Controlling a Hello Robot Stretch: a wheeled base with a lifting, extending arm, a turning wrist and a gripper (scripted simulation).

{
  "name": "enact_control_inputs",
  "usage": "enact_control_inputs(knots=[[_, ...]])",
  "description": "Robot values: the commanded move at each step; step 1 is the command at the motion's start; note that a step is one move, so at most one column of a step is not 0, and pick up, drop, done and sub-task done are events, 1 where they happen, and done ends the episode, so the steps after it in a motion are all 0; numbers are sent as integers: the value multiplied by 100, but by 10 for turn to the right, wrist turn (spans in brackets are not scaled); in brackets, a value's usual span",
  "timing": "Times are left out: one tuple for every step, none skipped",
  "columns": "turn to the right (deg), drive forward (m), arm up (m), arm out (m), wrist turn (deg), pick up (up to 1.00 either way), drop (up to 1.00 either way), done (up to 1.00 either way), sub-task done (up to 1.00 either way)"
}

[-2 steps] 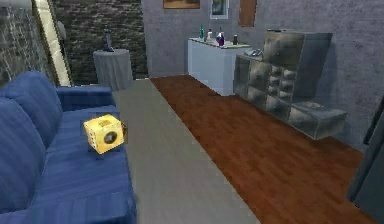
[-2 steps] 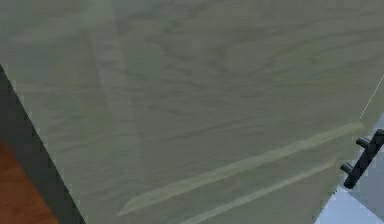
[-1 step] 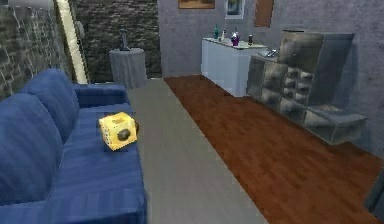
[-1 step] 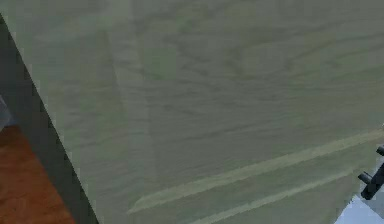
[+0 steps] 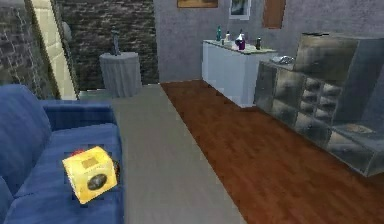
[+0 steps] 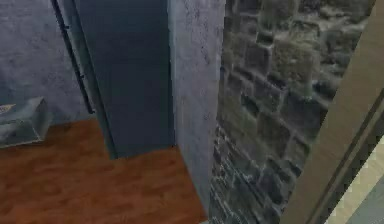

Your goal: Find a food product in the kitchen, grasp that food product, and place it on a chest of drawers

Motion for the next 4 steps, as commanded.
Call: enact_control_inputs(knots=[[270,0,0,0,0,0,0,0,0],[0,60,0,0,0,0,0,0,0],[-180,0,0,0,0,0,0,0,0],[0,100,0,0,0,0,0,0,0]])
